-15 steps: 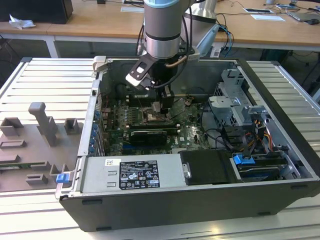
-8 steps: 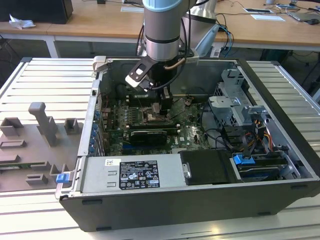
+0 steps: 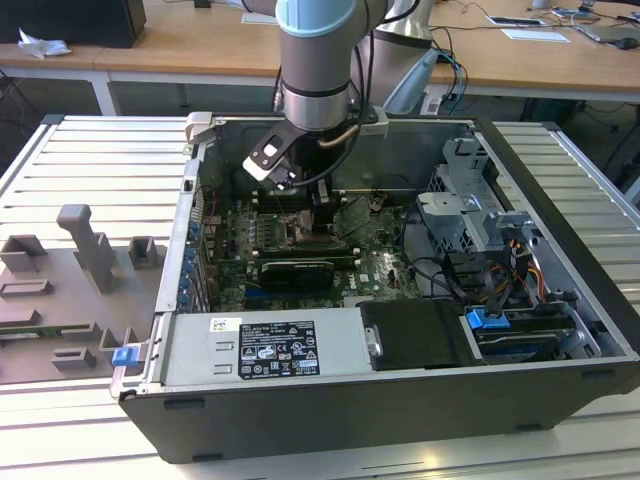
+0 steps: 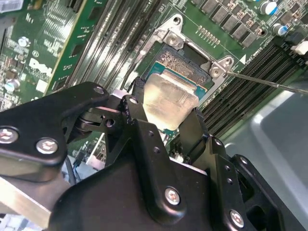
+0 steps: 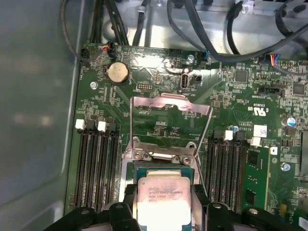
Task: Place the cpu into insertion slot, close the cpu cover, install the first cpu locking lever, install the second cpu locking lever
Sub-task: 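Place the cpu into insertion slot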
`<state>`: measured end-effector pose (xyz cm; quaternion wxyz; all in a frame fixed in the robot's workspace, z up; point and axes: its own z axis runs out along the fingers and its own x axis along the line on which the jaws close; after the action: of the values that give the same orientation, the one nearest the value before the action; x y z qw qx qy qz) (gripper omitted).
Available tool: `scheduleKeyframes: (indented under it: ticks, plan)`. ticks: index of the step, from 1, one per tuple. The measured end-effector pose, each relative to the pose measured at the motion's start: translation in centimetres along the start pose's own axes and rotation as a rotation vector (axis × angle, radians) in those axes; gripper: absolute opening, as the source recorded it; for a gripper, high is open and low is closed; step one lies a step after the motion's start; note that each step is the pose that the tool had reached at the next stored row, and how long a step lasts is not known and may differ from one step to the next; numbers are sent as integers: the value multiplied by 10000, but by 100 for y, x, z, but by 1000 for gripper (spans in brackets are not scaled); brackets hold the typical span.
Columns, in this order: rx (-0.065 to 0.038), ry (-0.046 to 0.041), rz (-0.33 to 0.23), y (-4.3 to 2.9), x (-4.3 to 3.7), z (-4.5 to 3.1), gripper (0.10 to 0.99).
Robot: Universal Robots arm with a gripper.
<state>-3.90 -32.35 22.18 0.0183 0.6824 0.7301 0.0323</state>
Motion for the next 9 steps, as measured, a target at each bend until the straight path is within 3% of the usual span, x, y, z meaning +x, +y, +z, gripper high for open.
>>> scheduleKeyframes:
  ticks: [2,6,9]
  plan:
    - [-4,-15,226,-5,2,24,533]
    - [-6,-23,327,-85,15,58,533]
    - [-8,-33,467,-87,23,85,533]
